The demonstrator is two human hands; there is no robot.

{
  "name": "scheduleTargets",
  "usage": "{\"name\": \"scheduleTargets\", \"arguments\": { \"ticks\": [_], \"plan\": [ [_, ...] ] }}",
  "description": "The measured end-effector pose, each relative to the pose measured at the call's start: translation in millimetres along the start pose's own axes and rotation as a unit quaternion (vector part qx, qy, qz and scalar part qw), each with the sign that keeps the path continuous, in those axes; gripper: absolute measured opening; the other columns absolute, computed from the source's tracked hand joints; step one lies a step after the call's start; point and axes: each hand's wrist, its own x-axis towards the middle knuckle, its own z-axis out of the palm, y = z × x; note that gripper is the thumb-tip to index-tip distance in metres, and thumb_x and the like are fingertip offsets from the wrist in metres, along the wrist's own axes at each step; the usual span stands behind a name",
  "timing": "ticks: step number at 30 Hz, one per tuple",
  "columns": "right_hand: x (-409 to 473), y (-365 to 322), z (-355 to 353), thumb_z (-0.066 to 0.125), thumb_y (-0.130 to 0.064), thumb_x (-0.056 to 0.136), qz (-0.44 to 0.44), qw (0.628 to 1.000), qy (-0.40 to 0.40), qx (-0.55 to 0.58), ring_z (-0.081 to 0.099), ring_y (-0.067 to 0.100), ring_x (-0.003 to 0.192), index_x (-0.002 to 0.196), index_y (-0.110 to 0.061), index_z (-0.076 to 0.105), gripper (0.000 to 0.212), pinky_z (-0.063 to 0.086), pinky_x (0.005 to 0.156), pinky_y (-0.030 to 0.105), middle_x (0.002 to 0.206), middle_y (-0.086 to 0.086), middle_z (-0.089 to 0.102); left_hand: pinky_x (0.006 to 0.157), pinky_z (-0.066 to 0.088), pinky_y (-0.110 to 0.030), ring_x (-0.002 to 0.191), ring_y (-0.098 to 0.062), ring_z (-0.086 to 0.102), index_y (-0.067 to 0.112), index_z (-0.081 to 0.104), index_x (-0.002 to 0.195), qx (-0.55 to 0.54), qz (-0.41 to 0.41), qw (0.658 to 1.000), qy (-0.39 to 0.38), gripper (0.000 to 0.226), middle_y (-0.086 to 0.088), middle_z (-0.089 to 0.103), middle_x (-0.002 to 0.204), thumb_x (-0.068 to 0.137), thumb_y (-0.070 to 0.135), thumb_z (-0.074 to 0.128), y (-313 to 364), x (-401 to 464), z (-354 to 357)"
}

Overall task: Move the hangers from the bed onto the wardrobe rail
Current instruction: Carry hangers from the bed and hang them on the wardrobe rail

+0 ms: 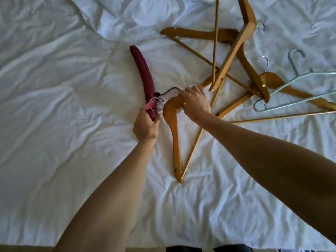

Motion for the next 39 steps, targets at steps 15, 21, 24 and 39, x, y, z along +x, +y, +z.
{"name": "scheduleTargets", "arguments": {
  "ticks": [15,21,24,39],
  "plan": [
    [-118.1,-49.0,-164.5,0.086,-0.026,0.069,-0.010,0.988,-0.071,0.135,0.065,0.029,0.072,0.085,-0.015,0.072,0.024,0.044,0.060,0.032,0.074,0.005,0.068,0.080,0.060,-0.046,0.081,-0.029,0.072,0.017,0.066,0.102,-0.253,-0.171,0.949,-0.072,0.041,-0.007,0.075,0.088,0.073,0.046,0.057,-40.5,-86.9,-132.9],
    [-193.0,-51.2,-248.9,0.082,-0.045,0.074,0.103,0.978,-0.111,0.145,0.066,0.026,0.076,0.094,-0.024,0.076,0.029,0.045,0.064,0.033,0.073,-0.002,0.066,0.090,0.057,-0.044,0.095,-0.031,0.072,0.015,0.062,0.121,-0.238,-0.181,0.954,-0.030,0.046,-0.006,0.074,0.103,0.088,0.047,0.058,-48.0,-140.5,-209.5],
    [-224.1,-44.3,-285.3,0.083,-0.045,0.074,0.136,0.973,-0.091,0.161,0.060,0.017,0.067,0.086,-0.029,0.075,0.021,0.040,0.061,0.030,0.060,-0.013,0.055,0.088,0.052,-0.042,0.104,-0.033,0.068,0.014,0.058,0.129,-0.182,-0.156,0.971,-0.008,0.042,-0.008,0.071,0.113,0.096,0.040,0.056,-52.0,-162.1,-238.8],
    [-222.3,-32.6,-157.0,0.058,-0.037,0.097,0.234,0.939,-0.018,0.251,0.063,0.035,0.064,0.084,-0.015,0.055,0.026,0.051,0.057,0.045,0.061,0.003,0.060,0.088,0.051,-0.041,0.110,-0.038,0.066,0.002,0.041,0.138,-0.145,-0.218,0.960,-0.098,0.058,-0.017,0.067,0.121,0.099,0.044,0.050,-0.4,-190.4,-90.1]
  ]
}}
